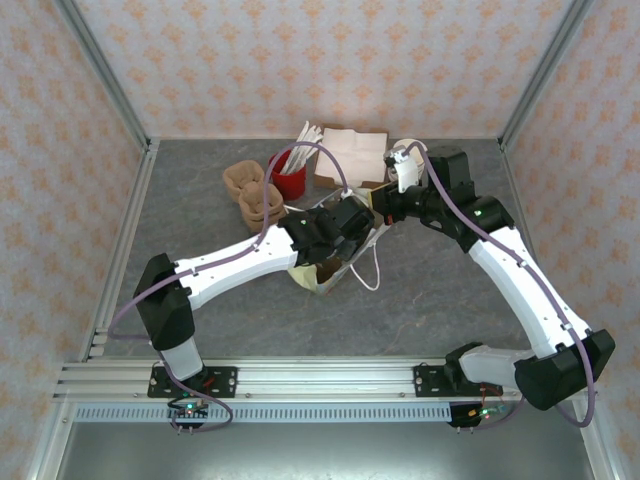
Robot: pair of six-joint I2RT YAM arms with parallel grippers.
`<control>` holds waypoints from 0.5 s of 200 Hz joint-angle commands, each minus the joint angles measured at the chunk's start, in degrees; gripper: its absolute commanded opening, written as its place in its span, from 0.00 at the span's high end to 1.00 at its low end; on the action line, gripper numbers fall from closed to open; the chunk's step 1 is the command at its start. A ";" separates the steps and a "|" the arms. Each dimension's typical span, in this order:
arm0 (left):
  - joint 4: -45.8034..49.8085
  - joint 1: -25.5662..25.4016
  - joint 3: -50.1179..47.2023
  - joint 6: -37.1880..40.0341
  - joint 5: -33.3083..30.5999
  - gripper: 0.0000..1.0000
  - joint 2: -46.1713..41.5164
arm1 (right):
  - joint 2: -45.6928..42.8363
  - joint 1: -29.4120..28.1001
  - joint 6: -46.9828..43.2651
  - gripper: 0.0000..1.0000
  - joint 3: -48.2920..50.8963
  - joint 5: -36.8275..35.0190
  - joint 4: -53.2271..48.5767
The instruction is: Pack the takeout coffee
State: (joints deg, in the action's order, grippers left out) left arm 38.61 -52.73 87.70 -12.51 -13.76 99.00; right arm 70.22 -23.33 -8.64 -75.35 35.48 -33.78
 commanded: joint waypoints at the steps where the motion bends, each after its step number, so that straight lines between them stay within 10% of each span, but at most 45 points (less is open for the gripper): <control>1: 0.30 0.86 1.68 -0.35 1.96 0.41 0.07 | -1.00 -0.30 0.98 1.00 0.46 -0.17 1.51; 100: 0.60 0.87 3.05 -0.83 3.61 0.42 -3.26 | -1.14 -0.28 1.26 1.00 1.42 -0.11 2.58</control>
State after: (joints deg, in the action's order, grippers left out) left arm 39.22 -51.96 88.47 -13.34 -7.97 98.87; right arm 70.19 -23.33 -7.94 -75.05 35.53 -32.99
